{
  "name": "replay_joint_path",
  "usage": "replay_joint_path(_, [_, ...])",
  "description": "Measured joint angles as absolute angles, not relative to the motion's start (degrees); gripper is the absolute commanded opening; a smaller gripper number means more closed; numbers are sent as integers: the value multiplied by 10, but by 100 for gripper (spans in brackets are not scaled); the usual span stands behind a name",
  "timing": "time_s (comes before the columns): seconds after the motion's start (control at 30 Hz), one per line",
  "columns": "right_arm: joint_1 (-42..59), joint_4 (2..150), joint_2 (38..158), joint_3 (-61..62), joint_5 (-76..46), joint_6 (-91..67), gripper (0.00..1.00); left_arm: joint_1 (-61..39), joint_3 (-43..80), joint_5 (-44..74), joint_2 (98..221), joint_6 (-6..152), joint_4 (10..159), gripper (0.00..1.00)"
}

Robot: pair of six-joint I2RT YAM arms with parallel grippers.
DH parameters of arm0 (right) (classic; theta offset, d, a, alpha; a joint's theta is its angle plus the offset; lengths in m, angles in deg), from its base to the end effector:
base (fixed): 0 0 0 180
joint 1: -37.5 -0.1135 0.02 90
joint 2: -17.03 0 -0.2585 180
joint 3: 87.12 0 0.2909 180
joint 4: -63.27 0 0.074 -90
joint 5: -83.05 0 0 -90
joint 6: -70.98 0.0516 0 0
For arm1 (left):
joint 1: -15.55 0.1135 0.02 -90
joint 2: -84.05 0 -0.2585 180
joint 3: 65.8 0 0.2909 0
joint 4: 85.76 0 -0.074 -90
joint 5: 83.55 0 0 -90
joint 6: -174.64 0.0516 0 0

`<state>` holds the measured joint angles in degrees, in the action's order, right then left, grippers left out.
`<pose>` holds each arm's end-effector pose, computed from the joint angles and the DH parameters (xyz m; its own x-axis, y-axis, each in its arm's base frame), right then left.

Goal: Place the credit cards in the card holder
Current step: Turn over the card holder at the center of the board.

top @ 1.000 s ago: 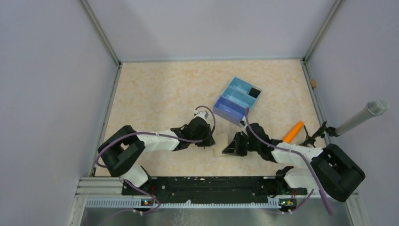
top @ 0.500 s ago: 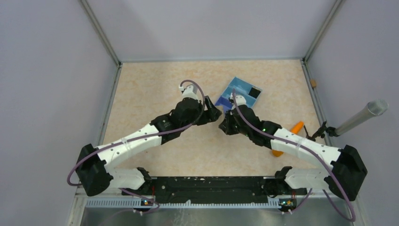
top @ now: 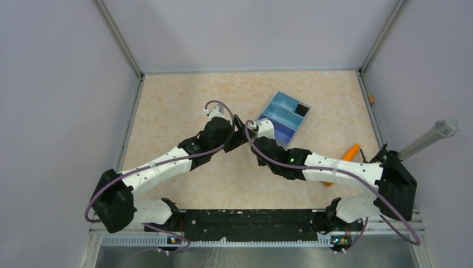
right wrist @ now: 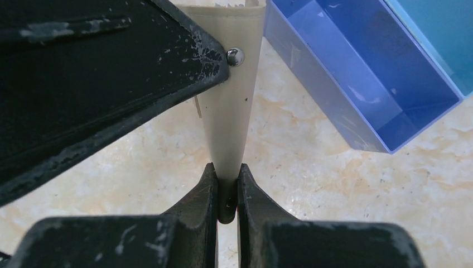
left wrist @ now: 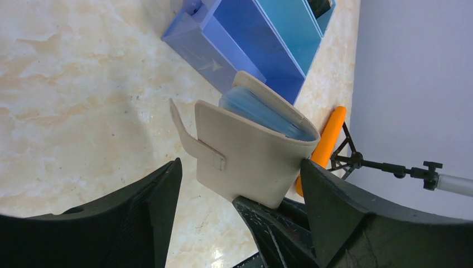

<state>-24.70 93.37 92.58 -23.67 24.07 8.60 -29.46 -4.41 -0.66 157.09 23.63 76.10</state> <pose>0.1763 0.2773 0.2234 -0.5465 -0.1846 -0.8169 -0.3687 0.9288 0.0367 0.2436 -0.2346 0.2398 -0.7177 -0.5098 -0.4744 -0.0039 0.6842 -0.7293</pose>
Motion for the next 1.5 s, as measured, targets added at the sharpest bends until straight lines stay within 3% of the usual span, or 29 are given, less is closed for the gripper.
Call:
replay_joint_path(0.5, [-284, 954, 997, -215, 339, 102, 0, -271, -106, 53, 1596, 182, 865, 81])
replay_joint_path(1.0, [-296, 898, 999, -224, 310, 91, 0, -265, -144, 73, 1586, 162, 940, 86])
replay_joint_path(1.07, [-296, 894, 999, -226, 310, 90, 0, -265, -144, 75, 1586, 161, 942, 82])
replay_joint_path(1.23, [-296, 892, 999, -232, 309, 81, 0, -265, -144, 81, 1587, 164, 938, 60])
replay_joint_path(1.5, [-296, 862, 992, -261, 307, 38, 0, -265, -137, 90, 1606, 168, 918, 52])
